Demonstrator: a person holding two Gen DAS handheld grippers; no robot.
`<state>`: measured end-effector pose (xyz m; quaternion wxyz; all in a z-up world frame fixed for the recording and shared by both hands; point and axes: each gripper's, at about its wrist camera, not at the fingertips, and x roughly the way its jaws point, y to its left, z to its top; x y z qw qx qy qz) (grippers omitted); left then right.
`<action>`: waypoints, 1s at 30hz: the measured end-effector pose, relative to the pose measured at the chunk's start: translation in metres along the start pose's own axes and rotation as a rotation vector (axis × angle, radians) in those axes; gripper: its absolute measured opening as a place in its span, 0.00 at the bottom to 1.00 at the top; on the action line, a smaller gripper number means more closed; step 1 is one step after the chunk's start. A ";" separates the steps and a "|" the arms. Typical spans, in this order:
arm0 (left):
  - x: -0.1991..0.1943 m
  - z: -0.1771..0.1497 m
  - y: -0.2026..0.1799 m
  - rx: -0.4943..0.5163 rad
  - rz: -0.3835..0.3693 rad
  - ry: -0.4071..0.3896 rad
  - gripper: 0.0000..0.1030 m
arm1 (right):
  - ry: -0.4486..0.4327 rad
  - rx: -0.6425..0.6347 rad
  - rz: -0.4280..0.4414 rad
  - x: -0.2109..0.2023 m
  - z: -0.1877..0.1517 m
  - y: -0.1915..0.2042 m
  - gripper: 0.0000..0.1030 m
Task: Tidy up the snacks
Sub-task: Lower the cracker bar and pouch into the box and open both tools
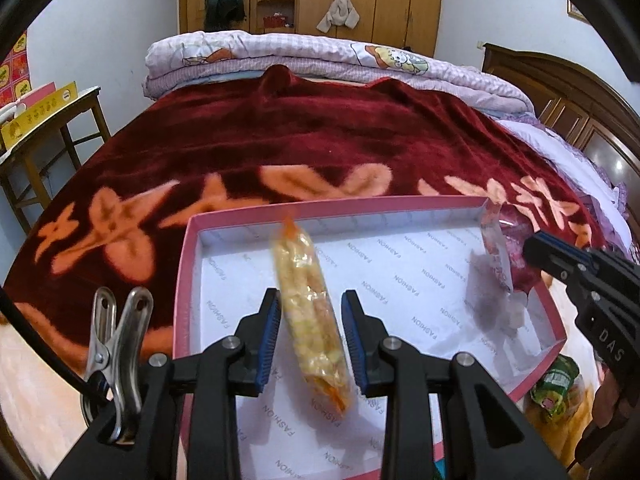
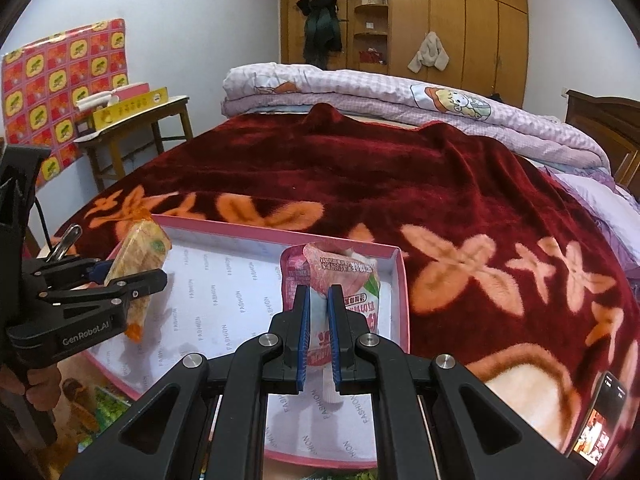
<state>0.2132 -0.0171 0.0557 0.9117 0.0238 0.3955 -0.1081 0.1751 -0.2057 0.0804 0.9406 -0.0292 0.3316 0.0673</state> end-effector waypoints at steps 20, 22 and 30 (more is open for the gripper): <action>-0.004 0.001 -0.006 0.022 -0.020 0.021 0.53 | 0.002 0.070 0.082 -0.003 -0.003 0.001 0.43; -0.010 0.002 -0.008 0.021 -0.015 0.012 0.55 | -0.018 0.070 0.092 -0.010 -0.002 0.001 0.49; -0.035 0.005 -0.015 0.005 -0.004 -0.018 0.61 | -0.045 0.085 0.132 -0.032 -0.006 -0.002 0.57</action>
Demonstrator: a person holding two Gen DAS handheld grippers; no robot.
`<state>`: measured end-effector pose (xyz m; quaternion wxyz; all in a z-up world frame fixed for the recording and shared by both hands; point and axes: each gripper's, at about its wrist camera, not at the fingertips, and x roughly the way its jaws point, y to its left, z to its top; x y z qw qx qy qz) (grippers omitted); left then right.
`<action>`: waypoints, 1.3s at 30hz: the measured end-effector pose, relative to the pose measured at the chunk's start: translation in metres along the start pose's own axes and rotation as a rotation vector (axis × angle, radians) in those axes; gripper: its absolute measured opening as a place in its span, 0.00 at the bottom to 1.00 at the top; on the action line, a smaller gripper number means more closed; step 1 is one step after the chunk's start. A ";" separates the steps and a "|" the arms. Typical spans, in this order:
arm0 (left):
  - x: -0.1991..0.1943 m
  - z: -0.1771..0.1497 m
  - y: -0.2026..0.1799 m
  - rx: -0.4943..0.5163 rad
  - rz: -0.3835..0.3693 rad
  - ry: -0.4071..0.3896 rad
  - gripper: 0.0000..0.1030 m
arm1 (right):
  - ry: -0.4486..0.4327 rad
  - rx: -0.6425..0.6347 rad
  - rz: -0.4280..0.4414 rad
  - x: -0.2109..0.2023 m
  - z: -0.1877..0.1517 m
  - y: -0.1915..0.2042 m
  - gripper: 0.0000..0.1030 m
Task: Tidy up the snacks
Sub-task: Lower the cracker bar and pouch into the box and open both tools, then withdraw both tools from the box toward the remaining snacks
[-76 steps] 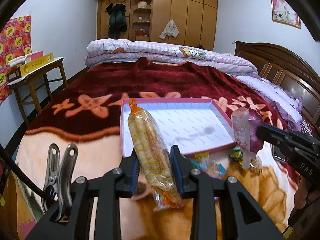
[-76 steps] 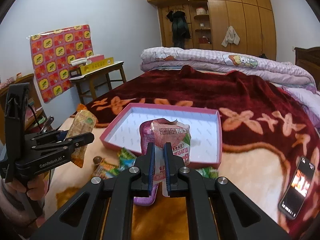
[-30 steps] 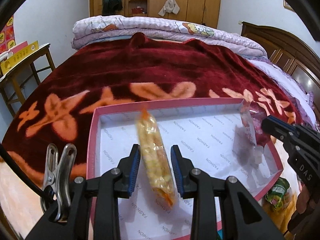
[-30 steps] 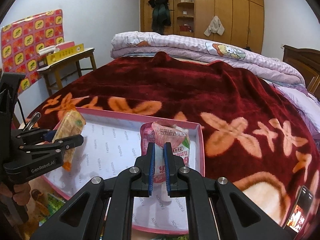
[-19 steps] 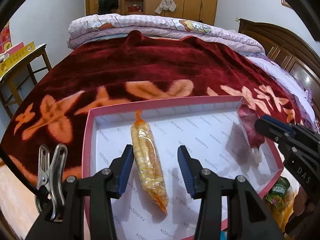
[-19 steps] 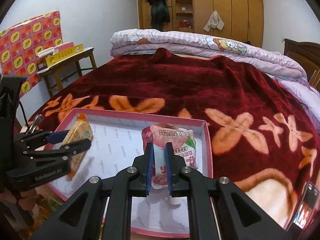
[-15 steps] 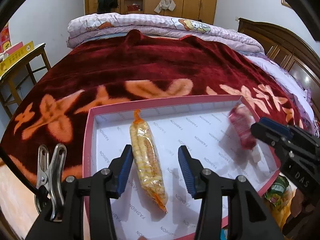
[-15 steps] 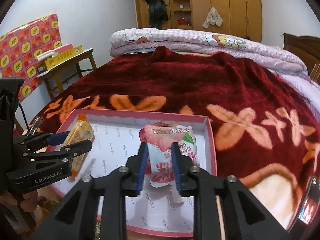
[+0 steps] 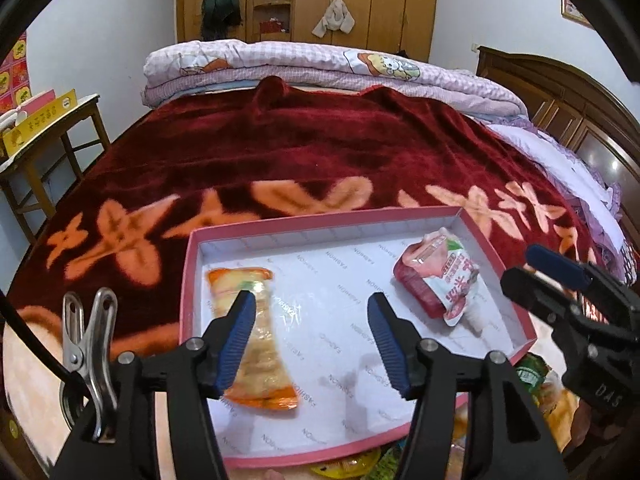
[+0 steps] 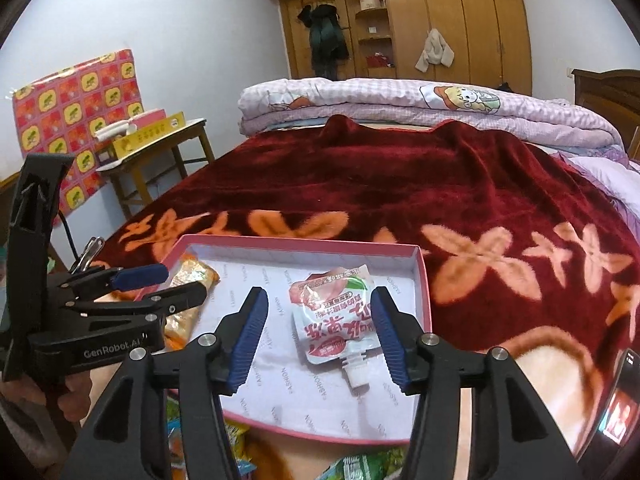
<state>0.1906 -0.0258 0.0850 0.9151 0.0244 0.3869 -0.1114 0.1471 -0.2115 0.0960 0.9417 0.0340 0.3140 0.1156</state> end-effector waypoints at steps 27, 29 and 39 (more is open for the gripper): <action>-0.045 -0.035 0.003 -0.104 0.060 0.016 0.63 | 0.093 0.024 0.074 -0.027 -0.044 -0.003 0.62; -0.048 -0.037 0.004 -0.098 0.054 0.015 0.63 | 0.091 0.038 0.068 -0.030 -0.048 -0.002 0.62; -0.065 -0.057 0.007 -0.100 0.045 0.014 0.63 | 0.086 0.041 0.042 -0.051 -0.062 0.003 0.62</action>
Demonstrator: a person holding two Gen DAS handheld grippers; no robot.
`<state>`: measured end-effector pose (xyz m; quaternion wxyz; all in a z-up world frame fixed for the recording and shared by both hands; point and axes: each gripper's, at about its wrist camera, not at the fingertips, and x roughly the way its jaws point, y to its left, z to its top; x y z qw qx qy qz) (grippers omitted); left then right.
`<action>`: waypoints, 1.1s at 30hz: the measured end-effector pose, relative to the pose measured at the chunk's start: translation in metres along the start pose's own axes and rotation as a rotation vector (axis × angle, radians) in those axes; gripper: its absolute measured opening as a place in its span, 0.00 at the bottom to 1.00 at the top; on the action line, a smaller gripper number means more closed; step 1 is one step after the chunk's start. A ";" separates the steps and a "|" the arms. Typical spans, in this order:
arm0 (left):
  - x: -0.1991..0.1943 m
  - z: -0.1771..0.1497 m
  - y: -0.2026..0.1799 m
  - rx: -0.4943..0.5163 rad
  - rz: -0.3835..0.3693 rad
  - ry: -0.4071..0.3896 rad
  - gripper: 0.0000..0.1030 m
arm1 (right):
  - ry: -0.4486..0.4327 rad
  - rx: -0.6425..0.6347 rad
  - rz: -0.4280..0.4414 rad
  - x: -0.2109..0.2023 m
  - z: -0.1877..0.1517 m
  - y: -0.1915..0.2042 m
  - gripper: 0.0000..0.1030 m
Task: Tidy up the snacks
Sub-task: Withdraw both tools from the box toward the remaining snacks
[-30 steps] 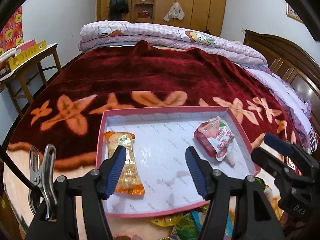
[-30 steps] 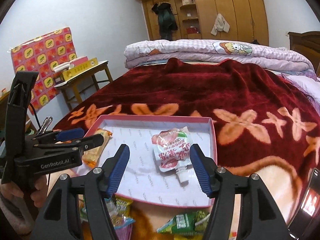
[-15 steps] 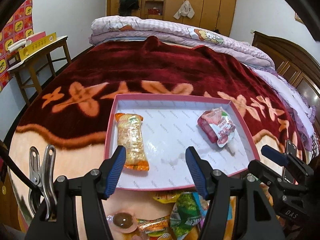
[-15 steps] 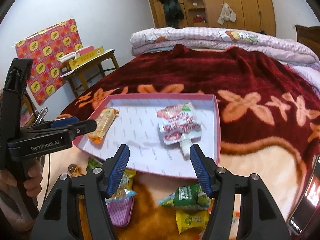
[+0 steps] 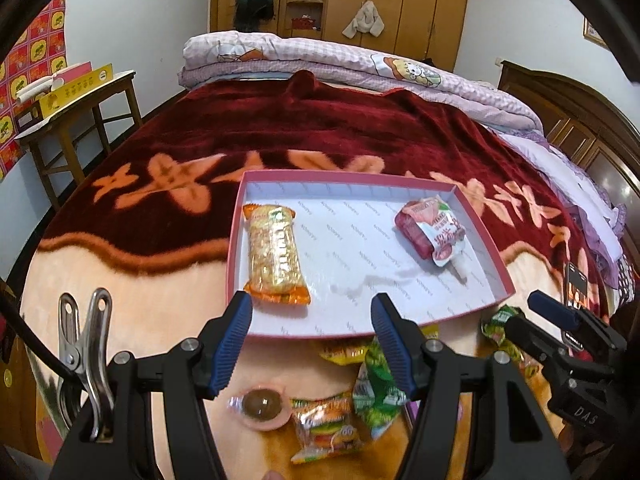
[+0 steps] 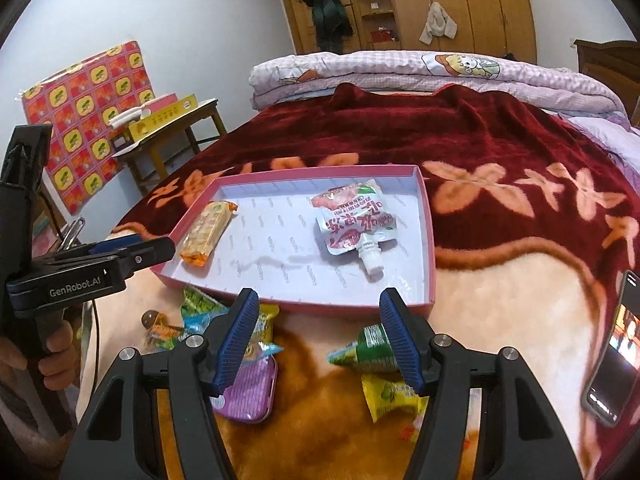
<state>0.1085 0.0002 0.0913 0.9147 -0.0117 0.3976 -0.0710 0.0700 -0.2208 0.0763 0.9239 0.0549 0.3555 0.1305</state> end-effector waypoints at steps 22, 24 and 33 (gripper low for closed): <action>-0.023 -0.042 0.012 -0.026 0.042 0.031 0.63 | 0.041 -0.005 0.046 -0.021 -0.032 0.009 0.62; -0.021 -0.046 0.013 -0.027 0.041 0.041 0.63 | 0.044 -0.006 0.055 -0.021 -0.034 0.011 0.62; -0.021 -0.059 0.002 0.039 0.002 0.049 0.63 | 0.066 -0.007 0.078 -0.018 -0.040 0.018 0.62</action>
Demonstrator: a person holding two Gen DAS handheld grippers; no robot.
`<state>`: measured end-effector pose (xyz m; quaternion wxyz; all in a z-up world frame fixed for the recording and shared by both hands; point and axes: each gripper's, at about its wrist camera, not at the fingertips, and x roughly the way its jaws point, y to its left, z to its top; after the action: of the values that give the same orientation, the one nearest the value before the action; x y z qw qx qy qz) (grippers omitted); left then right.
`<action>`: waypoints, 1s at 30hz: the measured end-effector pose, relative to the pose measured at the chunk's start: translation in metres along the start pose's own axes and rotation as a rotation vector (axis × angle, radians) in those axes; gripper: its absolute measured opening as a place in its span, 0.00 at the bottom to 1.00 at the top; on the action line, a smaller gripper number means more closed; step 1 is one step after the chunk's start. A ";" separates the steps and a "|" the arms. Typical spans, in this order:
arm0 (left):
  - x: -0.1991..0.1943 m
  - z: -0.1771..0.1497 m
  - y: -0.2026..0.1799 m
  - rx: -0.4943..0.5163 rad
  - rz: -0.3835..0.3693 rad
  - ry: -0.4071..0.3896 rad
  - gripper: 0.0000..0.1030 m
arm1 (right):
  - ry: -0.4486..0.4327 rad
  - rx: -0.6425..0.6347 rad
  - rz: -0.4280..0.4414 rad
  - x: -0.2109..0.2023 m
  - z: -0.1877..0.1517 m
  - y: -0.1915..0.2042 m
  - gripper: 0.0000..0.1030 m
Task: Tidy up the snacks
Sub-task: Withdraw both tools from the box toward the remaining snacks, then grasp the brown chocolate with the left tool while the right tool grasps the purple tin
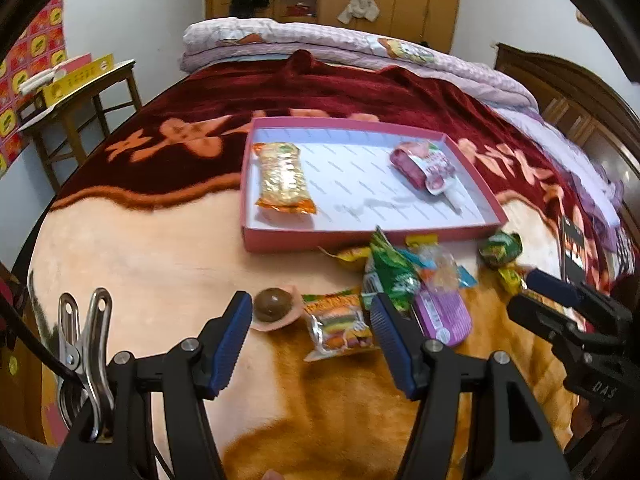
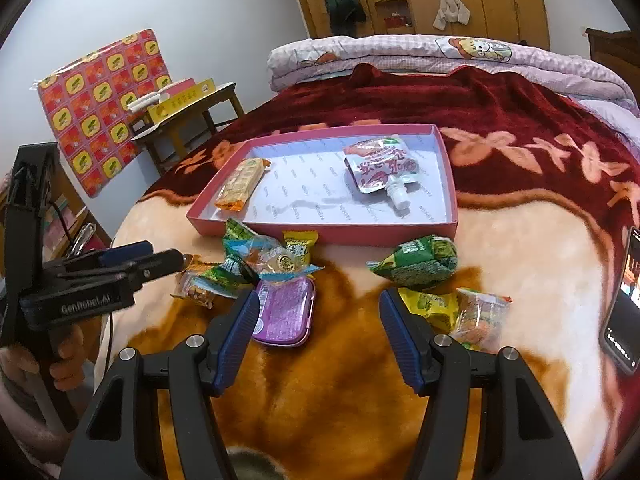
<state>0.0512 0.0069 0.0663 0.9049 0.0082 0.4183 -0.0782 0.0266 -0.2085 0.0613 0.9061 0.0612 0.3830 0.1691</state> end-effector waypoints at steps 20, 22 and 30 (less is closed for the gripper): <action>0.023 -0.002 0.023 -0.004 0.057 -0.008 0.48 | 0.067 -0.009 0.044 0.025 -0.008 0.014 0.55; 0.028 -0.003 0.022 0.007 0.059 -0.004 0.47 | 0.077 -0.008 0.046 0.029 -0.008 0.015 0.55; 0.041 -0.003 0.026 -0.001 0.048 0.004 0.46 | 0.104 -0.008 0.042 0.043 -0.008 0.019 0.55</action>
<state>0.0788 0.0277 0.0321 0.9056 0.0178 0.4201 -0.0561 0.0441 -0.1758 0.0313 0.8814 0.0568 0.4277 0.1923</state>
